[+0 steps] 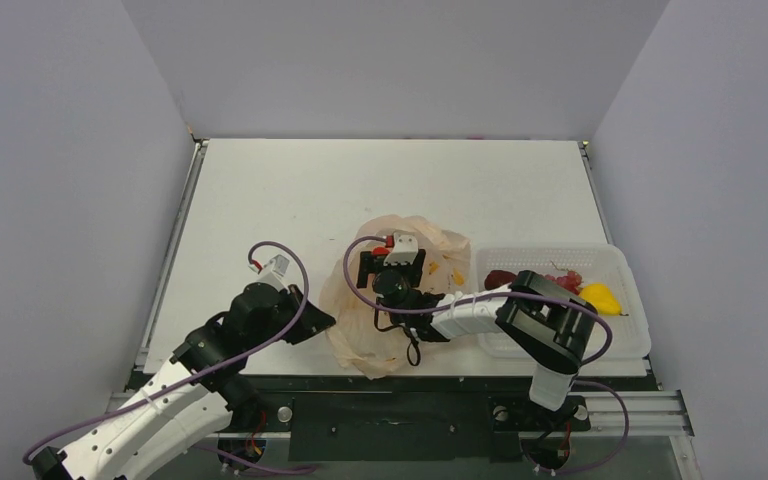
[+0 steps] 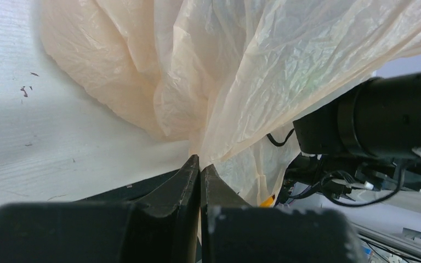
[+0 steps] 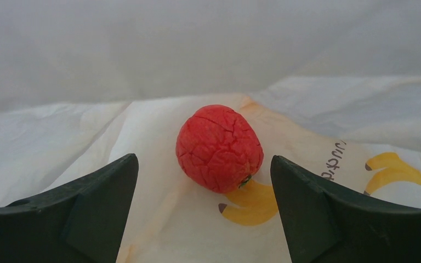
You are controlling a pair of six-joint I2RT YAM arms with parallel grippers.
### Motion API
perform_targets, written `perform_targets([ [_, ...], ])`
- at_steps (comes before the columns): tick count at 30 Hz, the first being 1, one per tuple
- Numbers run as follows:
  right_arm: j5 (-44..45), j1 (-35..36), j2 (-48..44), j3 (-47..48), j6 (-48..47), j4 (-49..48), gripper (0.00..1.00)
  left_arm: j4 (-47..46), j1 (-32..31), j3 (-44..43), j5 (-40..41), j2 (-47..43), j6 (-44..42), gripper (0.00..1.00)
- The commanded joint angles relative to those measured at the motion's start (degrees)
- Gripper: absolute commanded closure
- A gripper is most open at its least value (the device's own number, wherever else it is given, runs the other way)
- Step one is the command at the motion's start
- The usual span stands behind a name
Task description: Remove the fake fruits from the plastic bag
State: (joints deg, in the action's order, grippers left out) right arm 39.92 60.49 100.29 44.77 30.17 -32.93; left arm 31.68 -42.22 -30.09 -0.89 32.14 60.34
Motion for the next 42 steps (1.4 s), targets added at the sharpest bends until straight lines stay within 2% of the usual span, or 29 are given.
perform_targets([
  [1,-1.9,-2.4,2.1,3.2,2.8,-2.4,0.13,-1.4,0.3,0.7,-1.1,0.5,-1.0,1.0],
  [10,-7.0,-5.3,7.2,6.9,4.0,-2.8,0.13,-3.9,0.2,3.5,-2.3,1.8,-0.4,1.0],
  [15,-8.3,-6.3,10.5,10.3,4.3,0.1,0.16,-4.1,0.2,3.9,-2.4,2.0,-0.1,1.0],
  [19,-9.4,-6.5,11.8,11.6,3.2,0.3,0.21,-3.7,0.2,4.2,-2.3,1.5,0.1,1.0],
  [27,-11.4,-7.1,13.2,13.7,2.2,1.9,0.39,-3.5,0.3,4.7,-2.0,0.9,0.6,1.0],
  [32,-13.1,-7.3,14.5,14.3,1.9,1.4,0.31,-3.4,0.2,4.3,-2.2,1.4,0.6,1.0],
  [36,-15.4,-7.5,15.9,15.6,1.2,1.5,0.31,-3.4,0.3,4.3,-2.1,1.3,0.6,1.0],
  [42,-17.4,-7.4,12.5,15.5,0.4,3.0,0.55,-3.1,0.3,4.6,-1.2,1.2,0.8,1.0],
])
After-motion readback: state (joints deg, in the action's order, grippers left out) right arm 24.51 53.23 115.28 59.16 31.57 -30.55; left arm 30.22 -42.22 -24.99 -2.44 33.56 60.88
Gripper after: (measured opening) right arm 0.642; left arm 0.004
